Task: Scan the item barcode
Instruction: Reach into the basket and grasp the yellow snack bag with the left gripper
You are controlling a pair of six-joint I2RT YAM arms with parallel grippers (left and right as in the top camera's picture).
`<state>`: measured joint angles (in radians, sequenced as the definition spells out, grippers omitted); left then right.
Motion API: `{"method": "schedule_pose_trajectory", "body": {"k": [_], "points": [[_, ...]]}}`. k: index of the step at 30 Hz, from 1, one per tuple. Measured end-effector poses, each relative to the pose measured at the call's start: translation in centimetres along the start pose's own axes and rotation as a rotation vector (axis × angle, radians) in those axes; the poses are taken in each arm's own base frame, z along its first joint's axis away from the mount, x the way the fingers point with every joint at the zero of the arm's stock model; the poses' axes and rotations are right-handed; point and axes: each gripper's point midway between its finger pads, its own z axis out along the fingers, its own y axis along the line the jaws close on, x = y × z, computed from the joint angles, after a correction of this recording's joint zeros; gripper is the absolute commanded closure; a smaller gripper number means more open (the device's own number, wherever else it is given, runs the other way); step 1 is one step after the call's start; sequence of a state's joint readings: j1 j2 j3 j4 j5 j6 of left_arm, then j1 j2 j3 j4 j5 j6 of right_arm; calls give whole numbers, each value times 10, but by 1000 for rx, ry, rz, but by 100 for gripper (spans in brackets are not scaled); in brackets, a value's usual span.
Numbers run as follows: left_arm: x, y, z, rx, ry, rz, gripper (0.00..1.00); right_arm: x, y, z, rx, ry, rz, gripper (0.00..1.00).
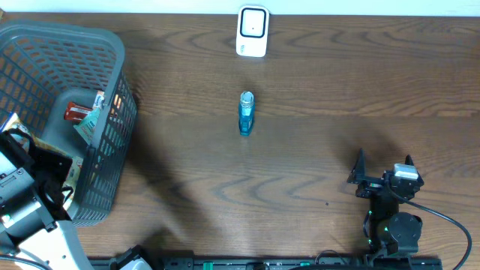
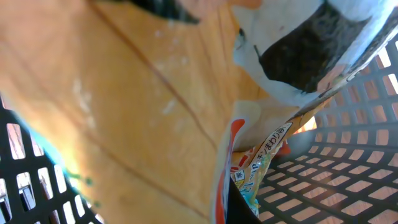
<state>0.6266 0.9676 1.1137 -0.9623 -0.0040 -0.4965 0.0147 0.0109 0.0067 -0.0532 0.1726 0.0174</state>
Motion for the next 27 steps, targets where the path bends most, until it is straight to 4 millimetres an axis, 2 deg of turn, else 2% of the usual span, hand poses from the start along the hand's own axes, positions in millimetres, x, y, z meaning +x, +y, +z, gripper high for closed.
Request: {"method": "schedule_pose_trajectory", "body": {"k": [4,11,14,21,27], "points": [[2,-7,0,39,14,10,93,0,0,0,0,0,0,1],[-3,-32,-9,180,-8,40,92,0,0,0,0,0,0,1],[-11,-40,-22,241,-69,51,93,0,0,0,0,0,0,1],[-30,-62,-67,407,-234,72,93,0,0,0,0,0,0,1],[-26,-91,-93,602,-241,125,93,0,0,0,0,0,0,1]]}}
